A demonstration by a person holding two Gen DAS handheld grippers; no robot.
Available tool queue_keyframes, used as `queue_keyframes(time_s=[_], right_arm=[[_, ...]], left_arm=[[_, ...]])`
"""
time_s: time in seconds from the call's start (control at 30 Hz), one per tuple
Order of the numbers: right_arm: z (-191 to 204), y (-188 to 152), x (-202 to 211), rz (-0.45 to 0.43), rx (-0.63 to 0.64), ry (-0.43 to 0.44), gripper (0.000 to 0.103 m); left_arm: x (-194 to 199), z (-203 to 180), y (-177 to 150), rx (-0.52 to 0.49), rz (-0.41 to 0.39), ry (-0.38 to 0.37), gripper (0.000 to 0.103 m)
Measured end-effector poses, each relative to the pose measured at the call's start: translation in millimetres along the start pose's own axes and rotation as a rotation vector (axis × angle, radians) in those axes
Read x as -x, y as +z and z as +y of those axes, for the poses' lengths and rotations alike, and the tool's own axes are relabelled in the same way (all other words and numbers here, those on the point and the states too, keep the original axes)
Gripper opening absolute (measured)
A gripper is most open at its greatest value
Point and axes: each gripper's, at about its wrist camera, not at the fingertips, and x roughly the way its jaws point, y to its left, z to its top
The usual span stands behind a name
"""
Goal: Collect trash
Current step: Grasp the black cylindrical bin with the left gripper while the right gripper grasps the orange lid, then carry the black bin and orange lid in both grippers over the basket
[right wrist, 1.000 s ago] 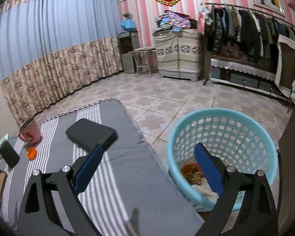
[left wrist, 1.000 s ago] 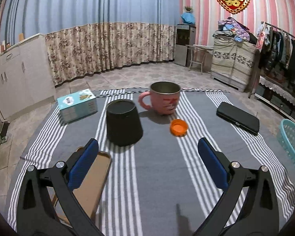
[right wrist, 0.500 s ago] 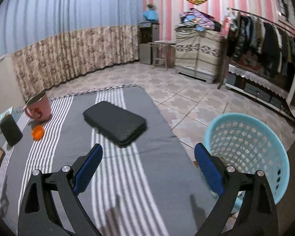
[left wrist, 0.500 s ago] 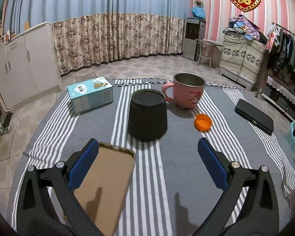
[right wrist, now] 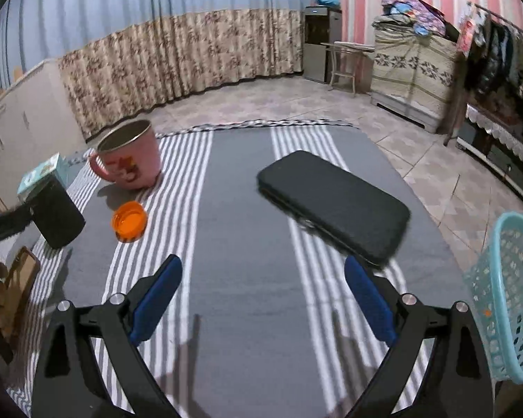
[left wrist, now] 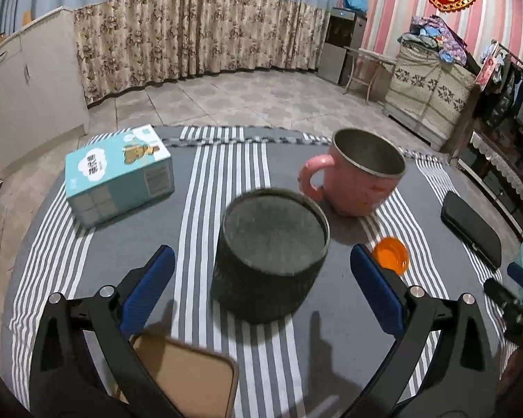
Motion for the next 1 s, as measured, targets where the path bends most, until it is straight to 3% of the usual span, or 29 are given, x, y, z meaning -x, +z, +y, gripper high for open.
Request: queue_keyframes(time_s=[0.13, 0.33, 0.53, 0.67, 0.77, 0.93, 1.0], right_arm=[[25, 6, -12, 0.016, 0.024, 0.024, 0.092], [61, 9, -37, 0.058, 0.078, 0.047, 0.092], [91, 16, -55, 0.087, 0.114, 0.068, 0.092], [110, 21, -68, 0.109, 0.156, 0.061, 0.091], [118, 24, -70, 0.113, 0.194, 0.067, 0.079], [130, 25, -67, 0.100, 0.245, 0.135, 0.040], [128, 22, -57, 0.077, 0.266, 0.139, 0.040]], left_arm=[[-11, 2, 2, -0.011, 0.037, -0.050, 0.065], [12, 23, 4, 0.027, -0.008, -0.053, 0.065], [34, 60, 4, 0.020, -0.030, 0.056, 0.065], [34, 88, 6, 0.077, -0.024, 0.069, 0.065], [36, 93, 5, 0.088, -0.026, 0.073, 0.065], [45, 80, 8, 0.046, -0.057, 0.092, 0.065], [50, 73, 9, 0.036, -0.067, 0.089, 0.065]])
